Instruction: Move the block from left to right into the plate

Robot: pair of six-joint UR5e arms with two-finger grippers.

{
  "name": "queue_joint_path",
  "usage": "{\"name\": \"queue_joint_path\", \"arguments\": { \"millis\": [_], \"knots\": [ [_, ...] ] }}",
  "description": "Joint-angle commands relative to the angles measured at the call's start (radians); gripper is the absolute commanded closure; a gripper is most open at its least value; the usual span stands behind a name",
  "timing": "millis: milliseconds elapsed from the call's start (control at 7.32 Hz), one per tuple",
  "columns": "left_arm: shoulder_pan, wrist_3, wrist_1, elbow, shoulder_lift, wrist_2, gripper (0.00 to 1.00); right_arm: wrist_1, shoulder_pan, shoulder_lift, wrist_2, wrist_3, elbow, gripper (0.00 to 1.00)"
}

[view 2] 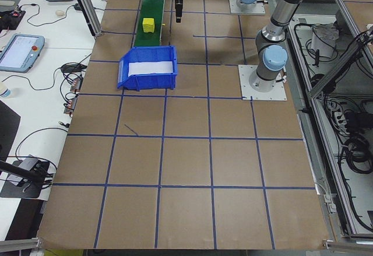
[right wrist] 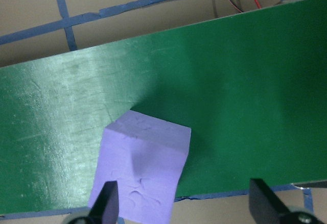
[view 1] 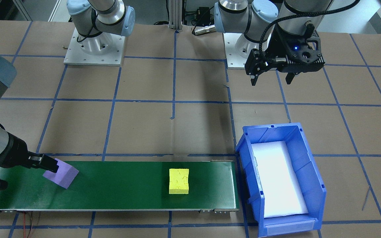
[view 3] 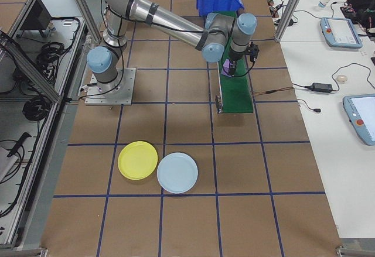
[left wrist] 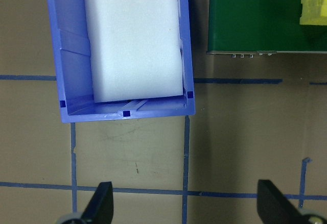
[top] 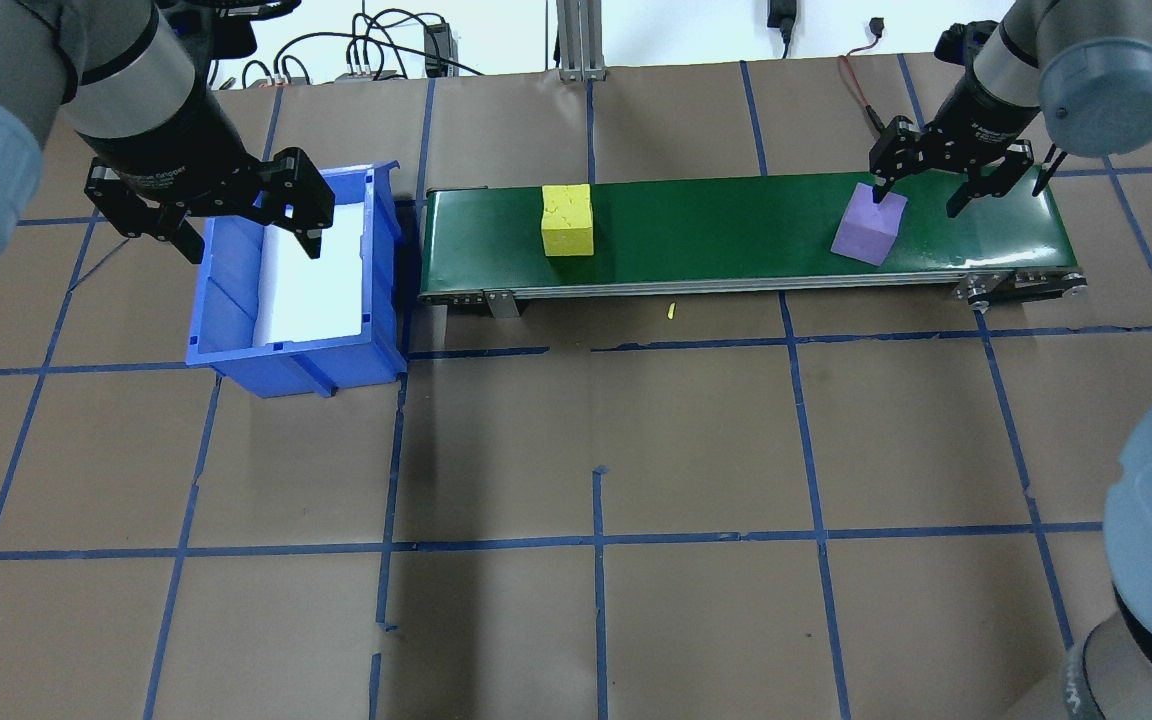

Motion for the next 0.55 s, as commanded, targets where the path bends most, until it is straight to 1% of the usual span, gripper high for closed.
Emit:
{"name": "queue_joint_path", "arguments": {
  "millis": [0, 137, 273, 410],
  "knots": [
    [0.025, 0.016, -0.003, 0.012, -0.001, 0.002, 0.0, 0.004, -0.001, 0.0, 0.004, 0.008, 0.002, 0.06],
    [0.063, 0.021, -0.003, 0.018, -0.004, -0.011, 0.0, -0.007, -0.001, 0.012, 0.006, -0.001, 0.0, 0.04],
    [0.071, 0.024, -0.012, 0.023, -0.004, -0.038, 0.0, -0.038, -0.003, 0.025, 0.007, -0.004, 0.0, 0.04],
    [0.063, 0.047, -0.047, 0.028, -0.005, -0.032, 0.0, -0.08, -0.003, 0.04, 0.024, -0.009, 0.002, 0.03]
  ]
}}
